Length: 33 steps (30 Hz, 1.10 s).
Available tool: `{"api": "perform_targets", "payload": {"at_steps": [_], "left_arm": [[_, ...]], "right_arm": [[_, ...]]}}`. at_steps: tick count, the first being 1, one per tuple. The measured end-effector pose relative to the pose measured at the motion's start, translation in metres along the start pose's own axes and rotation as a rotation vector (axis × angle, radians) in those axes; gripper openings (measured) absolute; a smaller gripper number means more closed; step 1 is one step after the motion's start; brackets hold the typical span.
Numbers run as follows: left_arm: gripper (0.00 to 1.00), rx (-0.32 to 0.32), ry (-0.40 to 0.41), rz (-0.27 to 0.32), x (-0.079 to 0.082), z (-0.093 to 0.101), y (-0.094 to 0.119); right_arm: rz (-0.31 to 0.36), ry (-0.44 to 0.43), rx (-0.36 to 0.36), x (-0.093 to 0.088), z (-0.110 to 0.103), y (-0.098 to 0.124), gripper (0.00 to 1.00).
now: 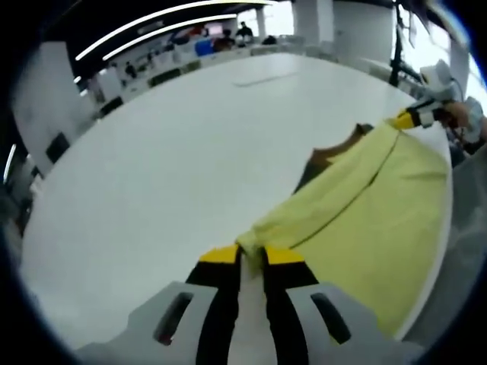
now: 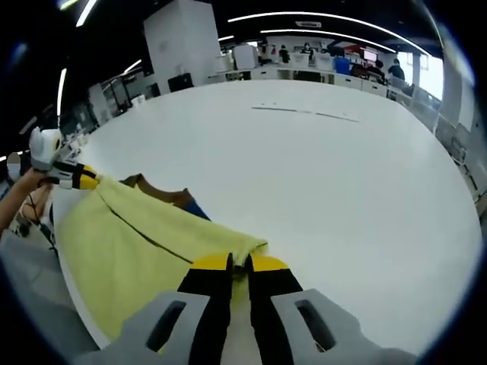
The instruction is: Fold the garment on the visible template until the final outline fits inside the template.
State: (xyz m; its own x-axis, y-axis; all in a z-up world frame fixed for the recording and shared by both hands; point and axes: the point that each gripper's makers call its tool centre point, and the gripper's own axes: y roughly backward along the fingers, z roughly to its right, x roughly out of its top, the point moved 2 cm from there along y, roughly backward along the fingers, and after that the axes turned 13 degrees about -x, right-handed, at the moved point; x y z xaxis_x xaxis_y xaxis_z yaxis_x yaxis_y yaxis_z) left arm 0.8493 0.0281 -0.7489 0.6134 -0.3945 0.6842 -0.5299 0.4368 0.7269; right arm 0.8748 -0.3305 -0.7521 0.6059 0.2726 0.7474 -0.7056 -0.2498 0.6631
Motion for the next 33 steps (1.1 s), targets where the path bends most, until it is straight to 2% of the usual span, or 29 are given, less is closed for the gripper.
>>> {"api": "perform_targets", "payload": {"at_steps": [4,19,24,27,33], "left_arm": [[0.12,0.005,-0.010,0.008,0.003,0.002,0.002],[0.14,0.010,-0.016,0.022,0.011,0.005,0.017],[0.16,0.014,-0.019,0.043,0.015,0.009,0.023],[0.21,-0.008,-0.005,0.056,0.016,0.015,0.024],[0.24,-0.023,-0.015,0.038,0.017,0.020,0.028]], "right_arm": [[0.003,0.010,0.001,0.002,-0.002,0.001,0.11],[0.025,0.029,0.000,0.011,-0.003,0.014,0.17],[0.034,0.035,0.002,0.013,-0.005,0.020,0.19],[0.039,0.040,0.003,0.014,-0.006,0.023,0.23],[0.045,0.066,-0.003,0.015,-0.007,0.028,0.29]]}}
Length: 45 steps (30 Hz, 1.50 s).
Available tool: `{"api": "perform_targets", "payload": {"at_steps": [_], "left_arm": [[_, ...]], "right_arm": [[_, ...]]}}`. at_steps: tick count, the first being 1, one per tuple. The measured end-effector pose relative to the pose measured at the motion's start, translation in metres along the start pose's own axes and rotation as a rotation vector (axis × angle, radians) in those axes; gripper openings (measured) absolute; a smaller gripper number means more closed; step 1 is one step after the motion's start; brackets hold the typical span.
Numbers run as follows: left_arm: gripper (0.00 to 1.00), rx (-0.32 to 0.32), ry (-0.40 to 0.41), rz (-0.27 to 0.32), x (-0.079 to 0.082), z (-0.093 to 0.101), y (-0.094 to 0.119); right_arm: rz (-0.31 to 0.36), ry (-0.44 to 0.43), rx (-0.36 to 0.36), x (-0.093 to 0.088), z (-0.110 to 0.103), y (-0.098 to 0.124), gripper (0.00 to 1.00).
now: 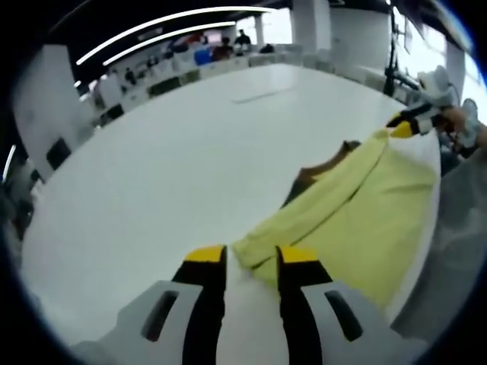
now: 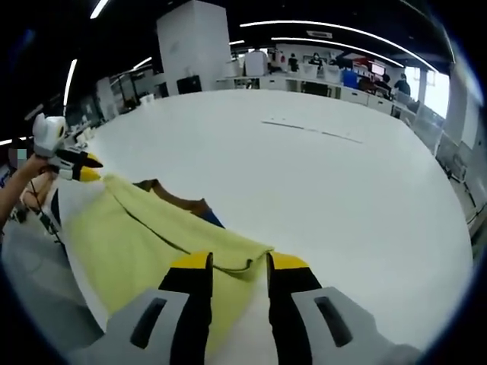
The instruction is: Fold the garment on the visible template until the final outline fits inside the template.
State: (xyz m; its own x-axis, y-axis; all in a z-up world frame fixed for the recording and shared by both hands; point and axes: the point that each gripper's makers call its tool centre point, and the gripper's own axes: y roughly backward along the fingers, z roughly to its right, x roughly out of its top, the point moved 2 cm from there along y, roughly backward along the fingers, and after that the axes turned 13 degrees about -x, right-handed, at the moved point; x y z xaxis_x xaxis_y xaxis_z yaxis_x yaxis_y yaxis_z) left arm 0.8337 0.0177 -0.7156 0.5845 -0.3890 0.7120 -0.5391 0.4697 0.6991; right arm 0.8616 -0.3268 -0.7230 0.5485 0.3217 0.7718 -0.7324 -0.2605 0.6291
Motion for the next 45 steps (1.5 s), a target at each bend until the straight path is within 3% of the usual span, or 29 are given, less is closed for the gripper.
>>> {"api": "perform_targets", "payload": {"at_steps": [9,12,14,19,27,31,37,40,45], "left_arm": [[0.35,-0.086,-0.056,0.010,0.011,0.020,0.008],[0.41,-0.095,-0.081,0.008,0.013,0.024,0.011],[0.49,-0.083,-0.125,0.009,0.017,0.024,0.014],[0.56,-0.103,-0.149,0.013,0.023,0.031,0.019],[0.68,-0.149,-0.181,-0.039,0.014,0.041,0.021],[0.73,-0.191,-0.188,-0.058,0.010,0.050,0.024],[0.87,-0.220,-0.186,-0.035,0.014,0.061,0.029],[0.87,-0.230,-0.199,-0.026,0.018,0.066,0.034],[0.91,-0.288,-0.186,0.043,0.031,0.078,0.040]], "right_arm": [[0.002,0.043,0.043,0.001,-0.012,0.010,0.41],[0.004,0.063,0.061,0.003,-0.018,0.015,0.46],[0.010,0.081,0.069,0.005,-0.021,0.018,0.49],[0.030,0.119,0.088,0.013,-0.027,0.027,0.55],[0.054,0.173,0.116,0.022,-0.033,0.042,0.64],[0.038,0.213,0.147,0.021,-0.041,0.049,0.79],[0.047,0.258,0.162,0.021,-0.047,0.056,0.85],[0.051,0.275,0.171,0.022,-0.050,0.060,0.87],[0.072,0.308,0.167,0.027,-0.052,0.067,0.86]]}}
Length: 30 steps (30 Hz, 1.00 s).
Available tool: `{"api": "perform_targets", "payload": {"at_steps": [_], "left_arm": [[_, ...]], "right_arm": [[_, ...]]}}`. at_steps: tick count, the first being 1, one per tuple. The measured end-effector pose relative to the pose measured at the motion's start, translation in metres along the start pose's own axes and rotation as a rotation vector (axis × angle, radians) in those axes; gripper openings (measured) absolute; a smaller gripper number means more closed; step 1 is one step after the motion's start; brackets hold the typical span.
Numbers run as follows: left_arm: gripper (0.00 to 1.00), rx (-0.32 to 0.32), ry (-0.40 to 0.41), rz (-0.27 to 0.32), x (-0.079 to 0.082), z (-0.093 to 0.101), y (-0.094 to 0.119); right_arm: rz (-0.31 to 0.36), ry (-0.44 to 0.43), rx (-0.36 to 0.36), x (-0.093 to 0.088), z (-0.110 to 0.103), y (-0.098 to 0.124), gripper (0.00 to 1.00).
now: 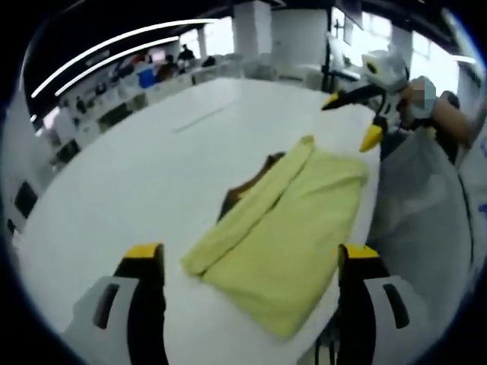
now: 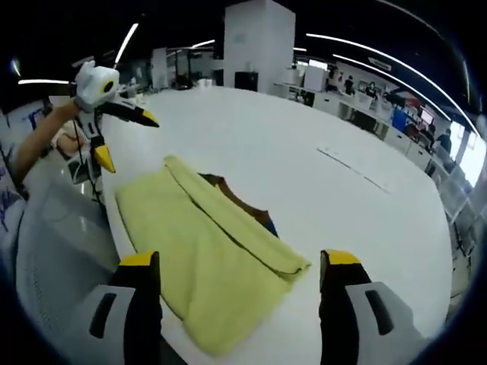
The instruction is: Fold the garment on the visible template until the final outline fits inside the template.
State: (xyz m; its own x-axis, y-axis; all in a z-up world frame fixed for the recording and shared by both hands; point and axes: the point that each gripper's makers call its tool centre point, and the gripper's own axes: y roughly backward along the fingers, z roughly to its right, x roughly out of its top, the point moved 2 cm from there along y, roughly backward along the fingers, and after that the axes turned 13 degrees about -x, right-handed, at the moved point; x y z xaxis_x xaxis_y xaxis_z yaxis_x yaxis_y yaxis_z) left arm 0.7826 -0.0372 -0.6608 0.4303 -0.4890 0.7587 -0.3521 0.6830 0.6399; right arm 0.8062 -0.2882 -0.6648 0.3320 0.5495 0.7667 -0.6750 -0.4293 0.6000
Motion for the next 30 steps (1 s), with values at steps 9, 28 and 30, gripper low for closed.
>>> {"api": "perform_targets", "payload": {"at_steps": [9,28,30], "left_arm": [[0.97,-0.006,-0.009,0.009,0.003,0.007,0.003],[0.99,0.022,-0.015,0.017,0.006,0.011,0.024],[0.99,0.024,-0.018,0.024,0.009,0.011,0.025]], "right_arm": [[0.023,0.009,0.025,0.007,-0.007,0.007,0.93],[0.067,0.022,0.042,0.014,-0.012,0.021,1.00],[0.073,0.024,0.041,0.015,-0.013,0.021,1.00]]}}
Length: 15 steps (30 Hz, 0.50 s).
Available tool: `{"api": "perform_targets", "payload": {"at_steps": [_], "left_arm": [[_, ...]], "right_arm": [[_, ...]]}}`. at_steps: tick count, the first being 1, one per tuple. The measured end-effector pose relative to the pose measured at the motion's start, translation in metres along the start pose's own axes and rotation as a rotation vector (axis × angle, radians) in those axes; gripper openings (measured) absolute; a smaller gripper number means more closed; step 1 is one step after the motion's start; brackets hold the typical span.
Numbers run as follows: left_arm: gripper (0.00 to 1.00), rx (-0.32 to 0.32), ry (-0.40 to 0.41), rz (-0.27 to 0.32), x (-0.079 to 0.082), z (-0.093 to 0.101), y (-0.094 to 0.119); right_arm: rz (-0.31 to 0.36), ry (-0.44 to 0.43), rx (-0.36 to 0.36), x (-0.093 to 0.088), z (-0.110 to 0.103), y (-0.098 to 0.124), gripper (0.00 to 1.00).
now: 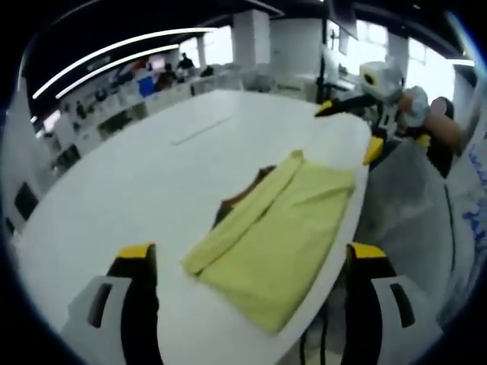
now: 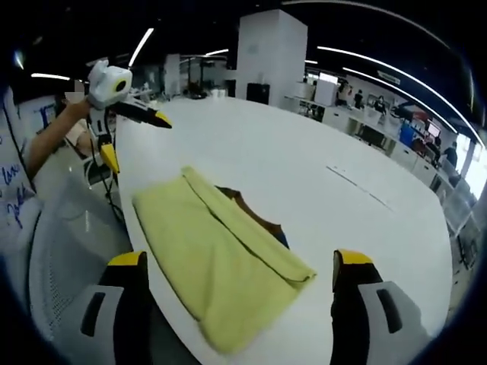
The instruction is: Fold the garment on the visible template until the final outline fits inside the template.
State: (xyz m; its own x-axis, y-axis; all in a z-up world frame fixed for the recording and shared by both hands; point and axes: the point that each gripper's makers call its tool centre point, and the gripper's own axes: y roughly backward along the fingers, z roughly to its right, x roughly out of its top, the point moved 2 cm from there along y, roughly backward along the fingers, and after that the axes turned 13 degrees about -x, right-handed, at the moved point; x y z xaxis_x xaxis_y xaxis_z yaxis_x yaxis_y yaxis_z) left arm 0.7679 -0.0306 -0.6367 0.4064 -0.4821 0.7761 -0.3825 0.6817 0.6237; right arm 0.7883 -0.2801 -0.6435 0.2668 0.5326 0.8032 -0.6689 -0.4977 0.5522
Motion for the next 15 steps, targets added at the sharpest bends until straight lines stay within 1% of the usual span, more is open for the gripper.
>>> {"api": "perform_targets", "payload": {"at_steps": [3,5,7,10,11,15], "left_arm": [[0.99,0.007,-0.006,0.000,0.001,-0.002,0.001],[0.99,0.010,-0.011,-0.001,0.001,-0.002,0.003],[0.99,0.010,-0.014,0.005,0.003,-0.001,0.006],[0.99,-0.009,-0.001,0.051,0.008,0.002,0.008],[0.98,-0.011,0.001,0.058,0.009,0.003,0.009],[0.97,0.002,-0.014,0.037,0.007,0.005,0.010]], "right_arm": [[-0.010,0.007,0.006,-0.002,0.000,0.000,1.00],[-0.015,0.025,-0.005,-0.003,0.002,0.001,1.00],[-0.010,0.022,-0.008,-0.003,0.003,0.004,1.00],[0.003,0.018,0.002,-0.002,0.000,0.008,1.00],[0.002,0.021,0.005,-0.002,-0.001,0.009,1.00],[-0.001,0.025,0.006,-0.004,-0.005,0.013,1.00]]}}
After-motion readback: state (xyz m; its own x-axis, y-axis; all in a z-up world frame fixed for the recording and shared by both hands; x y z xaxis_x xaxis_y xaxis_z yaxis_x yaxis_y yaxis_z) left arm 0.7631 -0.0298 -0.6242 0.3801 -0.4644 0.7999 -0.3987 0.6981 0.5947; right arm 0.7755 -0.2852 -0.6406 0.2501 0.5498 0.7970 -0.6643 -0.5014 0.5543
